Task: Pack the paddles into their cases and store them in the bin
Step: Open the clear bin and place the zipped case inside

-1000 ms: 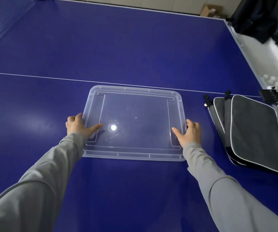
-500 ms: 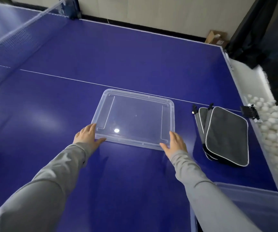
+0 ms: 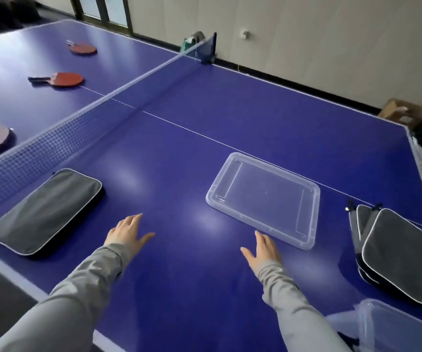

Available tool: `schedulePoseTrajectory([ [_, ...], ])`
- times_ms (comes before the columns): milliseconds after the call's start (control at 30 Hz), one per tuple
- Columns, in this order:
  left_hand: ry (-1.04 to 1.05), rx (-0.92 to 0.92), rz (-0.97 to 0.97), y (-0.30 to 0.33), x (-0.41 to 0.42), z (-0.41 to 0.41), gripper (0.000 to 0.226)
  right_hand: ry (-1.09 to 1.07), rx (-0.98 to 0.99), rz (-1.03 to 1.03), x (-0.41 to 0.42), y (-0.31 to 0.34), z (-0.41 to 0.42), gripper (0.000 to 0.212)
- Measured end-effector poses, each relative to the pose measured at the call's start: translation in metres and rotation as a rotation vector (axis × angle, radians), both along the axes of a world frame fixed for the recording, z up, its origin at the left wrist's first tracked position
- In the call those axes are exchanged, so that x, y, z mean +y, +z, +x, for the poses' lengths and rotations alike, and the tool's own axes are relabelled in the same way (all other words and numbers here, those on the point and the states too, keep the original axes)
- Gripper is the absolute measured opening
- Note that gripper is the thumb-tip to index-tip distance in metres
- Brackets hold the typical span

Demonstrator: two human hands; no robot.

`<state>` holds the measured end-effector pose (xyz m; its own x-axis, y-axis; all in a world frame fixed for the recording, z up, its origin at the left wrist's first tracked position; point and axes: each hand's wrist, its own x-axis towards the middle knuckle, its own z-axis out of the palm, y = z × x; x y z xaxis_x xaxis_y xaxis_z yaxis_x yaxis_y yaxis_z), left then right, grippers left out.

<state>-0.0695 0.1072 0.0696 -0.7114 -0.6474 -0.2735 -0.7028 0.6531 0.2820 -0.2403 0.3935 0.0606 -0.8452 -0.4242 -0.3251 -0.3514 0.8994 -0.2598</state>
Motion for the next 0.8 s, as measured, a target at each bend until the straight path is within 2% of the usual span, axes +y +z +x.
schedulePoseTrajectory([
  [233,0.224,0.11,0.019,-0.003,-0.123,0.078,0.07,0.048,-0.037,-0.02,-0.114,-0.002,0.051,0.069],
  [400,0.276,0.107,0.025,-0.015,-0.23,0.12,0.072,0.004,-0.109,-0.048,-0.216,-0.014,0.102,0.068],
  [567,0.299,0.062,0.118,-0.033,-0.304,0.14,0.078,-0.15,-0.264,-0.192,-0.306,-0.028,0.156,0.066],
  [800,0.338,0.045,0.435,-0.057,-0.366,0.139,0.082,-0.468,-0.503,-0.413,-0.399,-0.055,0.205,0.063],
])
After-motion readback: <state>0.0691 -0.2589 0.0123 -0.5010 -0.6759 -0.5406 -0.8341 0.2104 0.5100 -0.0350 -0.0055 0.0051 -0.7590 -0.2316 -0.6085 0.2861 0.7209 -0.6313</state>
